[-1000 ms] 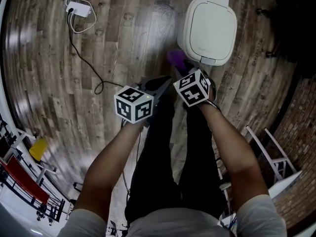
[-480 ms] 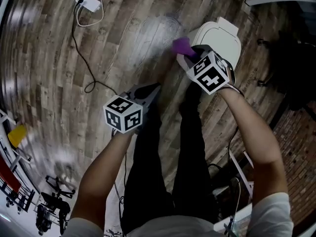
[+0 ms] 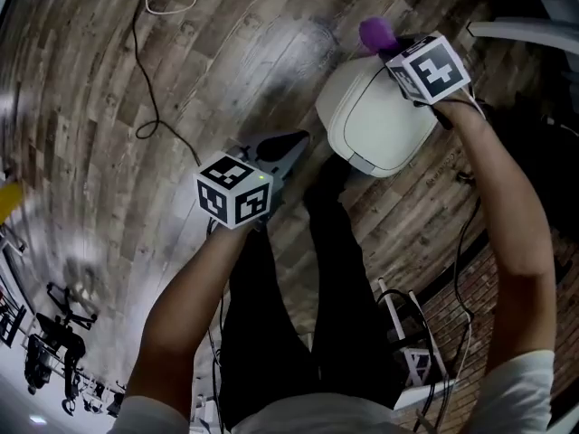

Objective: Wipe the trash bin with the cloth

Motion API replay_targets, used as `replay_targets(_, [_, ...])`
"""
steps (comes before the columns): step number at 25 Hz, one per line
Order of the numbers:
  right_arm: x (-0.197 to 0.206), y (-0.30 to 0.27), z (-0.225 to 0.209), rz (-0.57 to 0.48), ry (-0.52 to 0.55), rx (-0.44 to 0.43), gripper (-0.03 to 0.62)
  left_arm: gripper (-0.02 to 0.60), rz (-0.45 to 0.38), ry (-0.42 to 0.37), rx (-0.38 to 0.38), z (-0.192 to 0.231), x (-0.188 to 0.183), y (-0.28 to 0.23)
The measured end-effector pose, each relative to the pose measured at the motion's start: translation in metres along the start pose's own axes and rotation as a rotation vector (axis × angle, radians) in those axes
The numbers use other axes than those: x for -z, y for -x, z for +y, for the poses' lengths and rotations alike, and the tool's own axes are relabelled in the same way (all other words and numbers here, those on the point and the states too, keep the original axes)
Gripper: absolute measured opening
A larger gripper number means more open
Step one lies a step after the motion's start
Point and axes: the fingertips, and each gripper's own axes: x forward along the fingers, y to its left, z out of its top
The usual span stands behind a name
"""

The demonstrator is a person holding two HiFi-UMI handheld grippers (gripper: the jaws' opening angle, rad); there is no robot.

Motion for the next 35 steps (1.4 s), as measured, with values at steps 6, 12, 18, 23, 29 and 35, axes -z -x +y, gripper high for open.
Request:
replay_targets(6, [0.009, -0.009, -0.054, 0.096, -0.060, -0.003, 0.098, 0.004, 0.010, 0.009, 0.009, -0.003, -0.003, -0.024])
replay_targets(12, [0.002, -0.022, -0.093, 0.094, 0.016, 0.082, 0.098, 0.003, 0.027, 0.014, 0.008, 0.000, 0.001, -0.033])
replay_targets(18, [0.025, -0.047, -0.086, 0.273, 0.197, 0.075, 0.097, 0.003, 0.046, 0.016, 0.017, 0.002, 0.007, -0.040])
replay_targets(23, [0.025, -0.056, -0.088, 0.253, 0.114, 0.067, 0.097, 0.005, 0.054, 0.022, 0.020, 0.004, 0.014, -0.038])
replay_targets(29, [0.006, -0.062, -0.084, 0.145, 0.061, 0.099, 0.098, 0.004, 0.050, 0.031, 0.015, 0.011, 0.018, -0.033])
replay_targets(35, [-0.002, -0.068, -0.085, 0.098, -0.022, 0.116, 0.098, 0.003, 0.055, 0.032, 0.009, 0.018, 0.025, -0.024])
